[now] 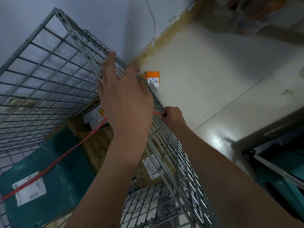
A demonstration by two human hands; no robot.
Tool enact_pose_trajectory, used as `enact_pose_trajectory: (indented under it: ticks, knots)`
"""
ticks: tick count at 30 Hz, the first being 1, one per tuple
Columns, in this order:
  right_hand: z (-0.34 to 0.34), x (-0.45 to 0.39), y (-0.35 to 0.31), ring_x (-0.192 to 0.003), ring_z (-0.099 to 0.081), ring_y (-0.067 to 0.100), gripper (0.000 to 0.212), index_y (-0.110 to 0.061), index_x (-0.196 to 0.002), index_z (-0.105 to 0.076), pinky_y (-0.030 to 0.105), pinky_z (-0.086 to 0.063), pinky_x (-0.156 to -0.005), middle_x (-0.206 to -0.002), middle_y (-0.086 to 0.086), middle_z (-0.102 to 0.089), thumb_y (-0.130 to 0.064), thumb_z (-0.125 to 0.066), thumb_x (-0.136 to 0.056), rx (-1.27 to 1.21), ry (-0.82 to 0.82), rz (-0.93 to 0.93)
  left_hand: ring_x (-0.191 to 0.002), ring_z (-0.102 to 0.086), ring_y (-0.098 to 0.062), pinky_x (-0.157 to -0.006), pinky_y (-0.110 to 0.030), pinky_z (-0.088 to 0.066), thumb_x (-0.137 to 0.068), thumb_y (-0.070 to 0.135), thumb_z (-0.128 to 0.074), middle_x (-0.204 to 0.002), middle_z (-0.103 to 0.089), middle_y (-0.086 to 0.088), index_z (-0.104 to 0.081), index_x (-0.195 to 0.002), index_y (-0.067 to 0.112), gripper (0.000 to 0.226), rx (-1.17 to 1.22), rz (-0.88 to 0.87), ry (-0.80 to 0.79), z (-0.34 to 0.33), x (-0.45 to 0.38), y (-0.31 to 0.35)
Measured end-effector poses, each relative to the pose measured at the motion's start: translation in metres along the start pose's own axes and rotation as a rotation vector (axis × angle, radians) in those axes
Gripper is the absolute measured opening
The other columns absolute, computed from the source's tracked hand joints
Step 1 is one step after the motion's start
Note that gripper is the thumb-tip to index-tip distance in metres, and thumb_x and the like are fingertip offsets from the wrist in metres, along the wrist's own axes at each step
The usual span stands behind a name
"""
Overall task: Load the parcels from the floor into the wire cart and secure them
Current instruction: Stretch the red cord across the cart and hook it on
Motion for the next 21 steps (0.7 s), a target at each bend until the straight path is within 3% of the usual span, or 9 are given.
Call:
enact_pose_trajectory:
  ticks: [5, 9, 15, 18, 21]
  knots:
    - [-0.004, -0.003, -0.007, -0.071, -0.053, 0.028, 0.011, -0.002, -0.092, -0.065, 0.029, -0.036, -0.061, -0.078, 0.011, -0.055, 0.001, -0.057, -0.085, 0.070, 0.004, 0.036, -0.118, -0.060, -0.030, -0.090, -0.059, -0.050, -0.085, 0.031, -0.031, -0.150, -0.044, -0.002, -0.069, -0.101, 0.026, 0.042, 0.100, -0.009, 0.033, -0.001, -0.001, -0.001]
    - [-0.013, -0.002, -0.002, -0.075, -0.056, 0.027, 0.008, -0.003, -0.093, -0.066, 0.030, -0.043, -0.063, -0.087, 0.016, -0.064, -0.004, -0.060, -0.089, 0.068, -0.039, 0.038, -0.121, -0.059, -0.022, -0.097, -0.057, -0.048, -0.086, 0.025, -0.035, -0.138, -0.058, -0.001, -0.071, -0.088, 0.023, 0.036, 0.159, -0.018, 0.054, 0.001, 0.001, 0.000]
    - [-0.008, -0.001, 0.002, -0.079, -0.062, 0.029, 0.007, -0.004, -0.086, -0.068, 0.036, -0.055, -0.071, -0.084, 0.017, -0.067, -0.001, -0.062, -0.084, -0.057, -0.004, 0.038, -0.109, -0.061, -0.017, -0.097, -0.054, -0.048, -0.072, 0.011, -0.036, -0.130, -0.060, 0.000, -0.071, -0.086, 0.022, 0.039, 0.157, 0.047, 0.000, 0.001, -0.001, -0.004]
    - [-0.007, -0.001, 0.000, -0.084, -0.064, 0.029, 0.008, -0.004, -0.090, -0.070, 0.037, -0.056, -0.076, -0.089, 0.016, -0.069, -0.003, -0.063, -0.086, -0.046, -0.037, 0.061, -0.107, -0.061, -0.017, -0.091, -0.052, -0.051, -0.075, 0.010, -0.039, -0.128, -0.061, 0.000, -0.070, -0.085, 0.021, 0.034, 0.156, 0.042, 0.003, -0.001, 0.000, -0.004]
    - [-0.004, -0.002, -0.003, -0.083, -0.063, 0.030, 0.008, -0.004, -0.090, -0.070, 0.032, -0.051, -0.070, -0.088, 0.015, -0.068, -0.005, -0.063, -0.087, -0.018, -0.076, 0.095, -0.108, -0.061, -0.017, -0.090, -0.049, -0.052, -0.080, 0.015, -0.041, -0.126, -0.061, -0.001, -0.070, -0.085, 0.020, 0.030, 0.164, 0.039, 0.017, -0.003, -0.001, -0.004]
Point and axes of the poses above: each hand's wrist, its own x-axis away from the middle knuckle, its own z-axis out of the back of the hand, y = z × x, the point moved 2 cm from there along -x, towards the middle knuckle
